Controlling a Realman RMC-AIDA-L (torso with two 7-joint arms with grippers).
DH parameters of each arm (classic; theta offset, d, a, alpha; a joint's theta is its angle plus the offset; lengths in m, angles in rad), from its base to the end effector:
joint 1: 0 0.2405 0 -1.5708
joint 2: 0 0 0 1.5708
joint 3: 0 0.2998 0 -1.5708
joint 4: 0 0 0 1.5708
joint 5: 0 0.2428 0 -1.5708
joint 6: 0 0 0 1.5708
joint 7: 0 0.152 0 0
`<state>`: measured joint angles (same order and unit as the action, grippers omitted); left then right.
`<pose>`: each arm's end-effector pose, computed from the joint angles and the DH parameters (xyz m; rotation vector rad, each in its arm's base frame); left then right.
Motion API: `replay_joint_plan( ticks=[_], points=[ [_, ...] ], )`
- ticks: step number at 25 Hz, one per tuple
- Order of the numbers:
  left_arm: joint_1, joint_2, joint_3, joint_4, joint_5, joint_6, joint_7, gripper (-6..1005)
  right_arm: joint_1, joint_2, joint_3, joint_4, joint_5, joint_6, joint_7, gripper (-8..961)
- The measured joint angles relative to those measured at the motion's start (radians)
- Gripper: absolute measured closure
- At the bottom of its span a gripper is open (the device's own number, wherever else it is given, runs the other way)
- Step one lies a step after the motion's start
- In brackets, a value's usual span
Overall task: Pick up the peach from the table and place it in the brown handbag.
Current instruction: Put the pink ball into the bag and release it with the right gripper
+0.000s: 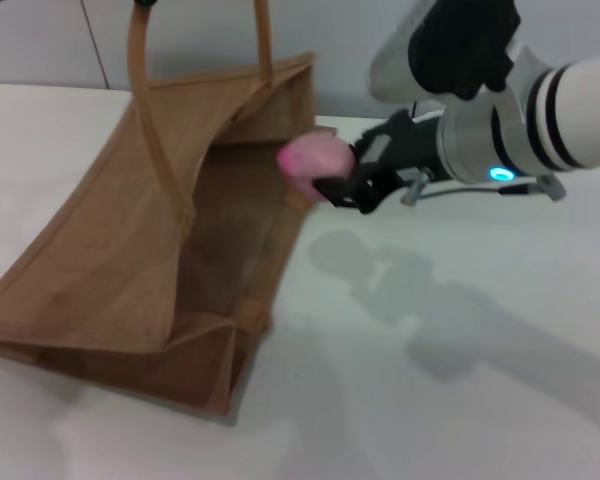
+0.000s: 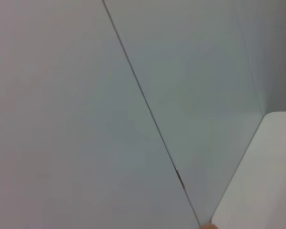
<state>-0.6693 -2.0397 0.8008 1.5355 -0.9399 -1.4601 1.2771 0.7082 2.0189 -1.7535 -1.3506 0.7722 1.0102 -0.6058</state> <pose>-0.1438 0.4567 0.1417 -2.3947 -0.0862 -0.2502 0.0900 0.4384 -0.0870 -2.6613 0.2993 -0.0617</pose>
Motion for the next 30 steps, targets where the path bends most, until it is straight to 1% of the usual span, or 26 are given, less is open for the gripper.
replay_joint_plan(
  ticks=[4,7,10,18,27,30],
  points=[
    [0.01,0.001,0.001,0.002,-0.002,0.008,0.006,876,-0.003,-0.001,0.005,-0.075,0.006,0.002,0.001,538],
    [0.003,0.001,0.005,0.004,-0.004,0.01,0.015,876,-0.011,0.001,-0.005,-0.095,0.044,-0.008,-0.001,539],
    [-0.007,-0.001,0.012,0.006,-0.022,0.017,0.017,876,-0.001,0.001,-0.046,-0.065,0.076,-0.032,-0.006,541],
    [-0.02,-0.001,0.03,0.007,-0.059,0.023,0.023,876,0.03,0.003,-0.154,0.037,0.081,-0.119,-0.006,546],
    [-0.021,-0.002,0.096,0.008,-0.079,0.046,0.016,876,0.061,0.003,-0.199,0.141,0.086,-0.239,-0.024,548],
    [-0.021,-0.002,0.108,0.007,-0.092,0.049,0.015,876,0.071,0.004,-0.221,0.175,0.117,-0.292,-0.047,549]
  ],
)
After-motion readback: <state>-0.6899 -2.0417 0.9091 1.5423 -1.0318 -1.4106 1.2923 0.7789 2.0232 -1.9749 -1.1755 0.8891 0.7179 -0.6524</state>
